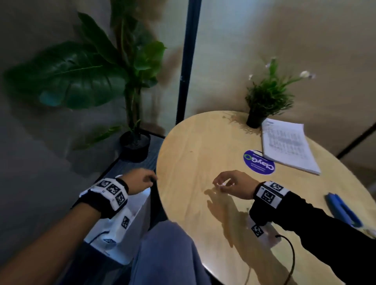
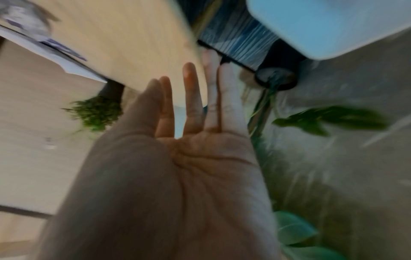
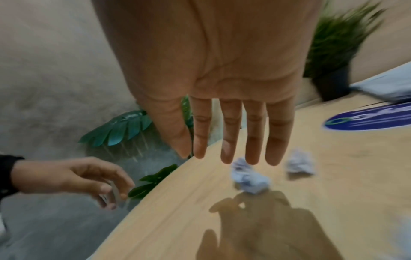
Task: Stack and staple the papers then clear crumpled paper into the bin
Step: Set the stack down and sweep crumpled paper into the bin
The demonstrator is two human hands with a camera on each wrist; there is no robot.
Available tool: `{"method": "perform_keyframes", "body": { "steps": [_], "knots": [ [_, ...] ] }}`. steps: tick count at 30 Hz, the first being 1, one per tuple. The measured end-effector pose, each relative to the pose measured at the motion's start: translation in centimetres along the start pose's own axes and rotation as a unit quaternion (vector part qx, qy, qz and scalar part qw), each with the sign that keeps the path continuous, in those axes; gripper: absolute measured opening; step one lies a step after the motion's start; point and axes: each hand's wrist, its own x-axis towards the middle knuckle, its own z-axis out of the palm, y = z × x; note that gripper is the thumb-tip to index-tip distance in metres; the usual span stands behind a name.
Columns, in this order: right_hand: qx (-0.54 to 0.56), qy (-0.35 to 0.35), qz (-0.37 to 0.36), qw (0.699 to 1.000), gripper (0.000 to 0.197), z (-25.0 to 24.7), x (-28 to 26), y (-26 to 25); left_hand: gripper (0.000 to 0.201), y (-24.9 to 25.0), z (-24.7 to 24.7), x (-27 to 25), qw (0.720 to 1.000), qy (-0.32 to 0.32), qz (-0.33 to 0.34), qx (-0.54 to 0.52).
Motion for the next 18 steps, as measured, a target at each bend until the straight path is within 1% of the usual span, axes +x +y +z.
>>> {"method": "perform_keyframes", "body": {
  "steps": [3, 5, 6, 7, 9, 10, 13, 16, 18],
  "knots": [
    [0.005, 0.014, 0.039, 0.999, 0.025, -0.6, -3.3, 4.0, 0.03, 5.0, -2.0, 0.5, 0.997, -0.031, 0.035, 0.056],
    [-0.009, 0.014, 0.065, 0.998, 0.034, -0.4, -5.1, 6.2, 0.031, 7.7, -2.9, 1.2, 0.994, -0.035, 0.051, 0.093],
    [-0.024, 0.009, 0.076, 0.997, 0.042, -0.1, -5.8, 7.0, 0.031, 9.0, -3.1, 1.6, 0.992, -0.036, 0.058, 0.108],
    [-0.038, 0.002, 0.084, 0.996, 0.055, 0.4, -6.4, 7.7, 0.032, 10.3, -3.2, 2.1, 0.99, -0.036, 0.064, 0.119],
    [-0.056, -0.02, 0.093, 0.994, 0.088, 1.5, -6.8, 8.4, 0.036, 12.7, -2.9, 3.3, 0.988, -0.032, 0.067, 0.137],
    [-0.061, -0.03, 0.097, 0.993, 0.096, 2.0, -6.9, 8.4, 0.04, 13.9, -2.6, 3.9, 0.986, -0.028, 0.072, 0.145],
    [-0.057, -0.029, 0.092, 0.994, 0.084, 3.0, -6.4, 8.6, 0.058, 17.1, -1.3, 5.7, 0.981, -0.01, 0.08, 0.176],
    [-0.054, -0.031, 0.092, 0.994, 0.072, 3.5, -5.6, 8.6, 0.073, 18.9, 0.6, 7.5, 0.977, -0.015, 0.068, 0.2],
    [-0.046, -0.019, 0.097, 0.994, 0.053, 3.9, -5.1, 8.7, 0.081, 19.3, 2.2, 8.5, 0.976, -0.022, 0.051, 0.212]
  ]
}}
